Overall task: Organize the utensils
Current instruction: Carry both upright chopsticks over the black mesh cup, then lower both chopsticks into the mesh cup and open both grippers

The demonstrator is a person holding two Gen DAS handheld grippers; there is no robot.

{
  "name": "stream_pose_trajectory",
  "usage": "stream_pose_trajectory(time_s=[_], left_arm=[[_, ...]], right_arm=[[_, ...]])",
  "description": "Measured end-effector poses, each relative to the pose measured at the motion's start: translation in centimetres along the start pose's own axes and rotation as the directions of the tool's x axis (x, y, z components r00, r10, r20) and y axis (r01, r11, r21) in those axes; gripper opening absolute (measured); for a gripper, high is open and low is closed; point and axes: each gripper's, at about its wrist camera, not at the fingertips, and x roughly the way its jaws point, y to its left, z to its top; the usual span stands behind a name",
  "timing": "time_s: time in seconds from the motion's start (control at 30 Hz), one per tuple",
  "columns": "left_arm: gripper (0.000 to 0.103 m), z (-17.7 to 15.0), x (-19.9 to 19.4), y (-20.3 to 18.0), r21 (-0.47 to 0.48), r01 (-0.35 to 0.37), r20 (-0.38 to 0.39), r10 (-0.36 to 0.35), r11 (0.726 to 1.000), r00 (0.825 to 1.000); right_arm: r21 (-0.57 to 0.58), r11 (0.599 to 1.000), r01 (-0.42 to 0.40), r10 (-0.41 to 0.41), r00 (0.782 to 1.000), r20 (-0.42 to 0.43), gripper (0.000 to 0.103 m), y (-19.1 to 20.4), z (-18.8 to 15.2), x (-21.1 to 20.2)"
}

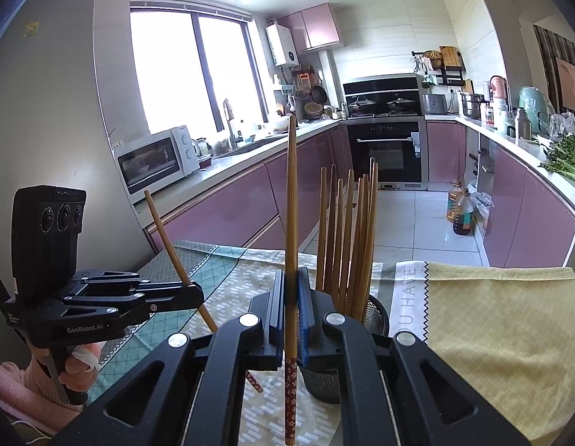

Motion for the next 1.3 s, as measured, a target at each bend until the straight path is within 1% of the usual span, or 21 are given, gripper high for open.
stream_pose_trajectory(time_s=[0.4, 0.6, 1.0, 1.3], left_arm=[[0.007, 1.0, -0.7, -0.5, 0.016, 0.017, 0.017, -0.017, 1.000, 1.000], [0.007, 2.1, -1.6, -0.5, 0.018, 0.049, 0.042, -0.049, 0.999, 0.998], [0.007, 4.5, -3.6, -1.5, 0.039, 0.112, 0.100, -0.116, 0.993, 0.988], [0.007, 6.3, -5.0, -2.3, 0.057, 0.120, 0.154, -0.128, 0.991, 0.980]], right_arm=[[0.003, 1.000, 0.003, -0.003, 1.000, 0.022, 0.006, -0.4, 1.2, 0.0], [0.007, 1.000, 0.003, -0.003, 0.999, 0.034, 0.006, -0.6, 1.7, 0.2], [0.022, 1.000, 0.006, -0.008, 0.998, 0.062, 0.006, -1.2, 2.8, 0.7], [0.025, 1.000, 0.017, -0.019, 0.995, 0.099, 0.006, -1.7, 4.1, 0.9]])
